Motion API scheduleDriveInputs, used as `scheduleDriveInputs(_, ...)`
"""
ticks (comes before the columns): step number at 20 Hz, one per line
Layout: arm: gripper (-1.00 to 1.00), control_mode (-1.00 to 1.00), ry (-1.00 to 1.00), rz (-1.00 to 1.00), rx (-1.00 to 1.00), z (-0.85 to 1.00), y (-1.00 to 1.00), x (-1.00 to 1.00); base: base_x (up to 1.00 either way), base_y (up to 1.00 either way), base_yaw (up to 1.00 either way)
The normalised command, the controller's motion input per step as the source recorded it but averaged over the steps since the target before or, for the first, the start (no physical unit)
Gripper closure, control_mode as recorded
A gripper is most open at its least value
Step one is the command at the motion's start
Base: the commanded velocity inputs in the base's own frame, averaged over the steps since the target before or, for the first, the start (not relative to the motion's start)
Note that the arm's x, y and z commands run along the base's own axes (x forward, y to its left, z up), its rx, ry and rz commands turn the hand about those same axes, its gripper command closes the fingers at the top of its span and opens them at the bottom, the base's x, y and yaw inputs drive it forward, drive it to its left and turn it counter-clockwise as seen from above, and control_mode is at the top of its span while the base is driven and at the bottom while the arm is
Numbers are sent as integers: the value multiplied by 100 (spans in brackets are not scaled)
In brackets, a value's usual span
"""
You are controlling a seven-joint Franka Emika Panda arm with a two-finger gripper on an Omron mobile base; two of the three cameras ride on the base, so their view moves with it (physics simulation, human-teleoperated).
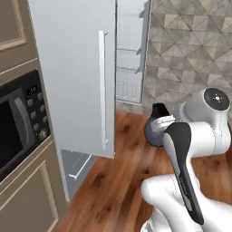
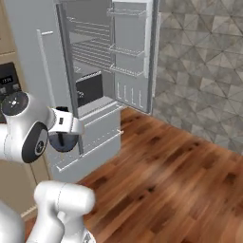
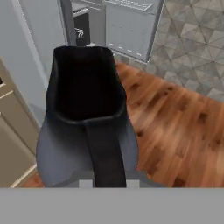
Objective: Move the croissant and beet from the top shelf to the second highest shelf to make space. Then, place the pitcher from the counter on the cleared top shelf.
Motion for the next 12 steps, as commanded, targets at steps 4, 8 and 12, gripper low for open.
scheduleDriveInputs(4,100,100,0,0,0,0,0,0,55,-59,-42)
scheduleDriveInputs(8,100,100,0,0,0,0,0,0,59,-42,0)
scheduleDriveInputs(12,100,100,0,0,0,0,0,0,62,-39,30)
